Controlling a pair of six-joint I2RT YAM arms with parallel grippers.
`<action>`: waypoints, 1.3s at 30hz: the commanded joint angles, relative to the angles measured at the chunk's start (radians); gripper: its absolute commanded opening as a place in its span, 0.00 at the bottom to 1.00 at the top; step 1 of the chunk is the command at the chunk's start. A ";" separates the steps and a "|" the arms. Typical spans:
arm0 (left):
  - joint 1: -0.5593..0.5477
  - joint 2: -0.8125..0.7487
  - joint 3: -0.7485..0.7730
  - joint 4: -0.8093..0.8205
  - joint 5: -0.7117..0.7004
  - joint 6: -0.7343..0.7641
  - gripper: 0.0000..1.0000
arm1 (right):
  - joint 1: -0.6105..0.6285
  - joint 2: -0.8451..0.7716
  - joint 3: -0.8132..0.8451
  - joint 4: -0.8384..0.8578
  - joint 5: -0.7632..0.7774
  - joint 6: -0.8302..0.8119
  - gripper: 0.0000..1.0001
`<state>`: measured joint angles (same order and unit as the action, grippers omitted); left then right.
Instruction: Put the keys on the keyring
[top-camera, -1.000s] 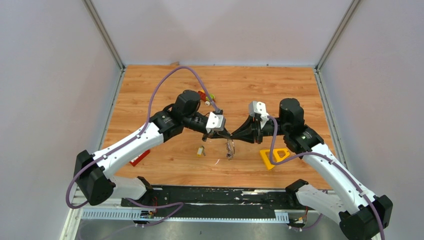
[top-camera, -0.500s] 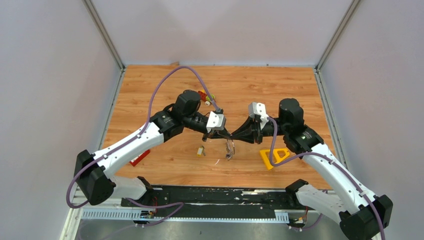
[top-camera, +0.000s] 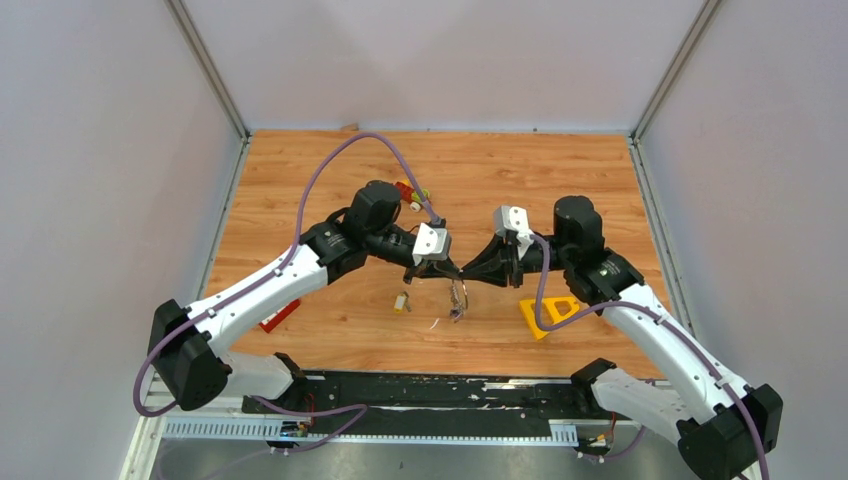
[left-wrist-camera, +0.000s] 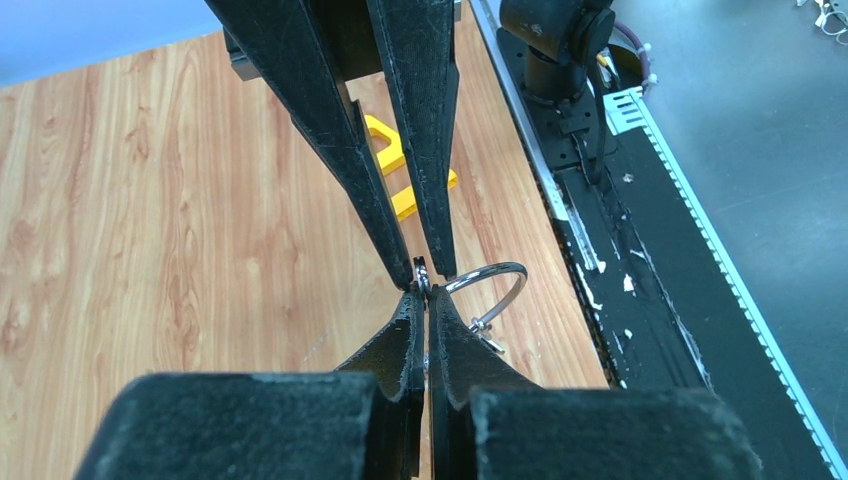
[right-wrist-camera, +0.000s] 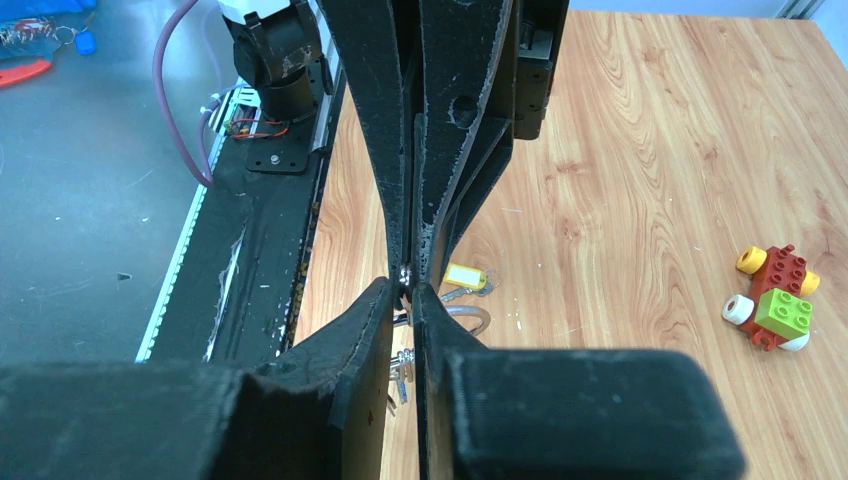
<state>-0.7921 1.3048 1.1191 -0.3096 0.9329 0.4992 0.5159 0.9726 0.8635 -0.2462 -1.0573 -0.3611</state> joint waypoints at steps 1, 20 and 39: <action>-0.006 -0.039 0.005 0.070 0.053 -0.011 0.00 | 0.007 0.013 0.008 -0.019 -0.008 -0.031 0.15; 0.012 -0.040 -0.002 0.080 0.083 -0.015 0.00 | 0.007 0.014 0.017 -0.053 -0.059 -0.057 0.08; 0.032 -0.037 -0.010 0.103 0.093 -0.025 0.00 | 0.008 -0.009 0.021 -0.034 -0.072 -0.019 0.00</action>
<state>-0.7761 1.3037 1.0973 -0.2955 0.9901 0.4732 0.5159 0.9905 0.8650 -0.2764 -1.1015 -0.4114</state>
